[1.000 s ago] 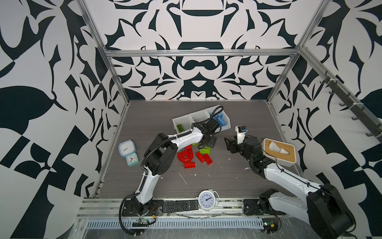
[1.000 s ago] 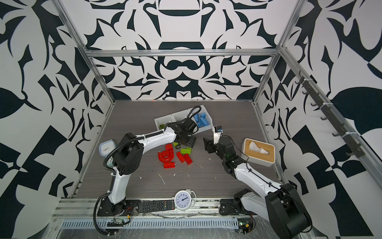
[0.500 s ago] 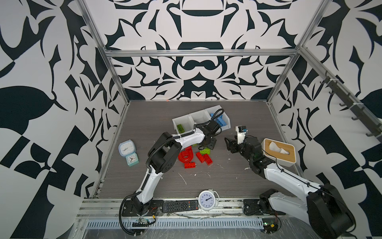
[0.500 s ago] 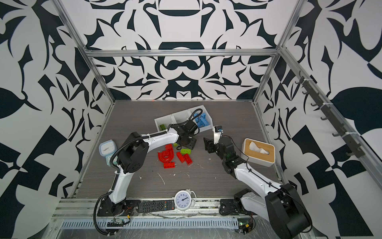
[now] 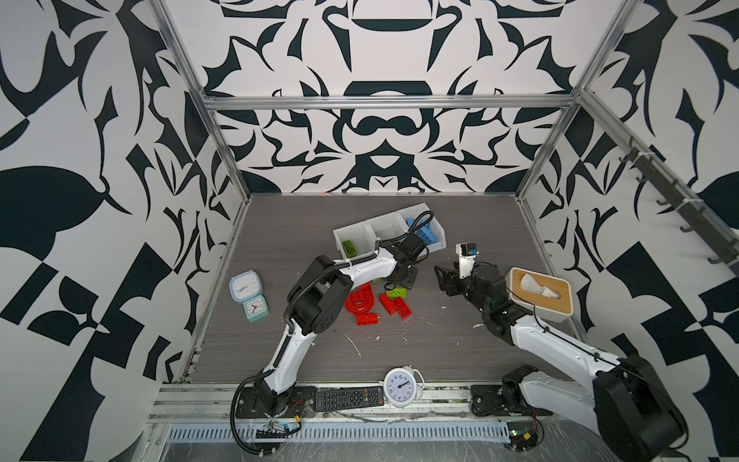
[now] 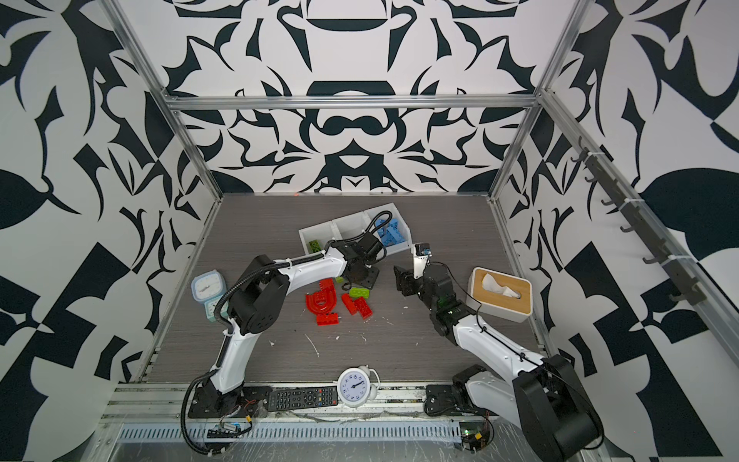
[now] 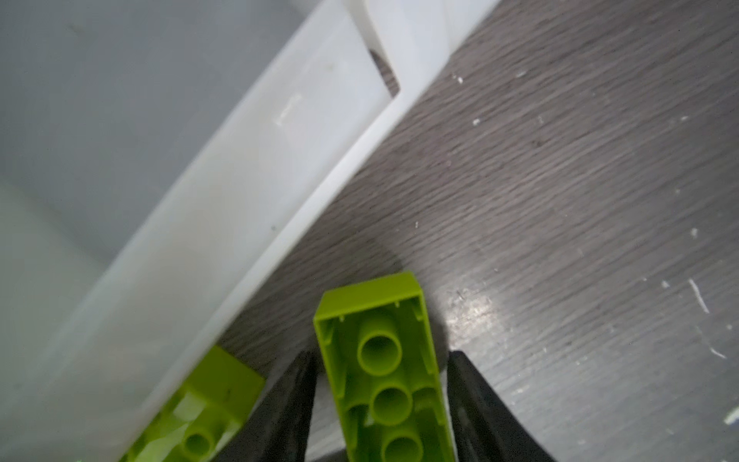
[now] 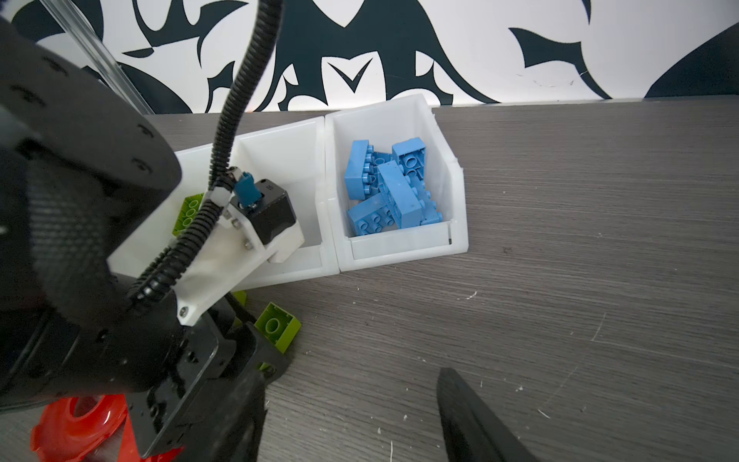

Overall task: Sort the legos into containers by color
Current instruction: 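Close the left gripper on the lime-green brick and lift it, then carry the green brick into the compartment nearest the left arm and release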

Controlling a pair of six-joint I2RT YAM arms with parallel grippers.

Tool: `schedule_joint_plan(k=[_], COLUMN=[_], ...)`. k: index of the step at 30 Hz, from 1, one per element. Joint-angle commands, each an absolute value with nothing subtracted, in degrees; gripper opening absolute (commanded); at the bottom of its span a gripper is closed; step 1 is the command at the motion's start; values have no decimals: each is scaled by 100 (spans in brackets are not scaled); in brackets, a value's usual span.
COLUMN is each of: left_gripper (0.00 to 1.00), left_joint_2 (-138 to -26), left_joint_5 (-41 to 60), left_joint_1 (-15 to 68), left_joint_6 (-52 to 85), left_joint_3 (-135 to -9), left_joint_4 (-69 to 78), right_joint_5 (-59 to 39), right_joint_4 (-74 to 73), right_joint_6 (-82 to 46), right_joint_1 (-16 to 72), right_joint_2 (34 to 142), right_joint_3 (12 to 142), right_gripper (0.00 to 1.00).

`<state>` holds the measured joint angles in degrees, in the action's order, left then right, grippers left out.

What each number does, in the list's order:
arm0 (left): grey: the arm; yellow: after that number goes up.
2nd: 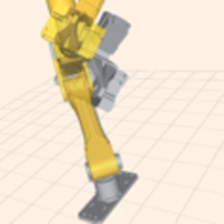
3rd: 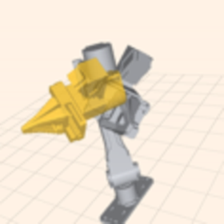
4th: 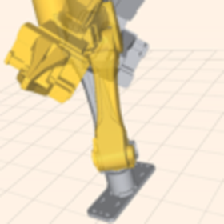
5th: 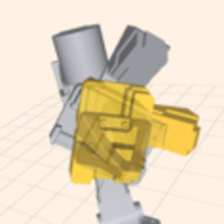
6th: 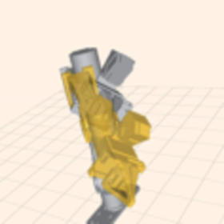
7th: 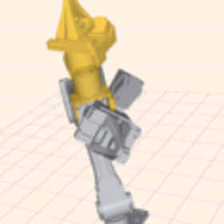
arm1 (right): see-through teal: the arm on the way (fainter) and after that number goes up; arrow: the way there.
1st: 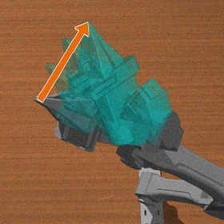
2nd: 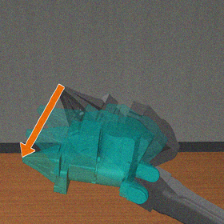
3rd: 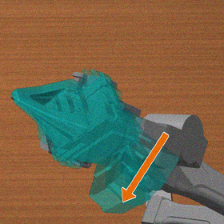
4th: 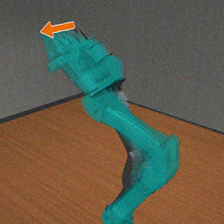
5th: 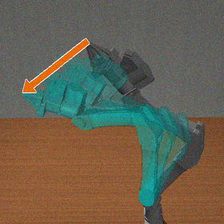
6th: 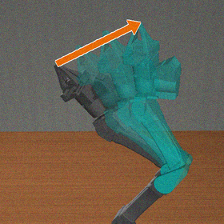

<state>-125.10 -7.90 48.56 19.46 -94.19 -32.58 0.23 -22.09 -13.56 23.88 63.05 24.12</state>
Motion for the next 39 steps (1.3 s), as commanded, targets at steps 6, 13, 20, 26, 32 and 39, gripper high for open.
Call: schedule_joint_plan(k=[6,13,20,26,32,39], left_gripper=[41,33,29,29,28,29], left_joint_2=[-12570,-12337,-11883,-11277,-10771,-10455], left_joint_5=[-722,-725,-722,-895,-1408,-1428], left_joint_1=[4881,4878,4885,4879,4863,4241], left_joint_6=[1961,1969,1971,1815,1432,1100], left_joint_3=[-9565,-9477,-9434,-9438,-9621,-9650], left_joint_4=[-3379,-3374,-3502,-3718,-4087,-4100], right_joint_5=[18,18,41,18,36,6], right_joint_4=[-2367,-2357,-2358,-2372,-2359,-2340], right_joint_6=[-1362,-1362,-1362,-1359,-1371,-1379], right_joint_1=[2417,2419,2418,2417,2413,2417], right_joint_2=[6258,6245,6231,6267,6293,6322], right_joint_3=[2443,2445,2443,2445,2452,2483], right_gripper=[70,70,70,70,70,70])
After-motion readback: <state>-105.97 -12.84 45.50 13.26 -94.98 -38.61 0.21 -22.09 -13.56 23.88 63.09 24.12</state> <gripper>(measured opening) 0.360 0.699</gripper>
